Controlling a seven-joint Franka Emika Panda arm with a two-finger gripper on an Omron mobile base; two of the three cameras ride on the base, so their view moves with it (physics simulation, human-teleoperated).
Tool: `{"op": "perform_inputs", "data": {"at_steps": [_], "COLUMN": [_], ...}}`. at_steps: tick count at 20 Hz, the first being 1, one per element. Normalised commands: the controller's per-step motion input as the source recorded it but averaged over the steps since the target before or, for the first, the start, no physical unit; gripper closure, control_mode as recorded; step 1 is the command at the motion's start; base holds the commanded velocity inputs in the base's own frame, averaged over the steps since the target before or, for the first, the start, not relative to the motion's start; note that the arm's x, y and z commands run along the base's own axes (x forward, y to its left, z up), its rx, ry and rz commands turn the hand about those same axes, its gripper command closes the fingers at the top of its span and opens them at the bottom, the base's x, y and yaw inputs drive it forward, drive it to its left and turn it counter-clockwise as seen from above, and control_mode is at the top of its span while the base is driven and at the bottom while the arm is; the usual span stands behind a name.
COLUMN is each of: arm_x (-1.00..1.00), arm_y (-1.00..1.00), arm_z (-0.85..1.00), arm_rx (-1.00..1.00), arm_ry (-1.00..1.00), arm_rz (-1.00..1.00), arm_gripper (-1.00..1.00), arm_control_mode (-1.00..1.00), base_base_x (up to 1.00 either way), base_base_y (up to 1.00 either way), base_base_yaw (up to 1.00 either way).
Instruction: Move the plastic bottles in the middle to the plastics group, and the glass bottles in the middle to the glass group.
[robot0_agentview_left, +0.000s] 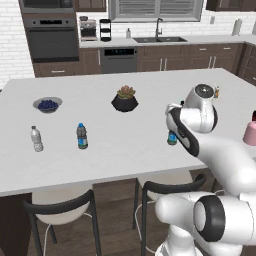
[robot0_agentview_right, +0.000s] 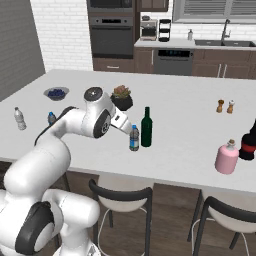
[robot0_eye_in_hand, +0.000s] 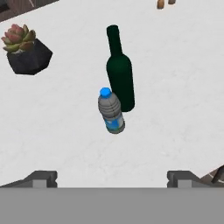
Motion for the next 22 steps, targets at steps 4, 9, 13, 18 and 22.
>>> {"op": "perform_inputs", "data": {"at_steps": [4, 9, 13, 18, 22], "arm_x": [0.22, 0.06, 0.02, 0.24, 0.29], "arm_y": [0.30, 0.00, -0.06, -0.14, -0.16], "arm_z": [-0.28, -0.01, 0.00, -0.15, -0.17], "arm_rx": [0.00, 0.00, 0.00, 0.00, 0.00], "arm_ry": [0.00, 0.11, 0.16, 0.07, 0.02], "arm_rz": [-0.08, -0.08, -0.10, -0.03, -0.01], "arm_gripper": [-1.00, -1.00, -1.00, -1.00, -1.00], "arm_control_mode": [-1.00, -1.00, -1.00, -1.00, -1.00], "base_base_x": [0.00, 0.00, 0.00, 0.00, 0.00], "base_base_y": [0.00, 0.00, 0.00, 0.00, 0.00], "base_base_yaw": [0.00, 0.00, 0.00, 0.00, 0.00]}}
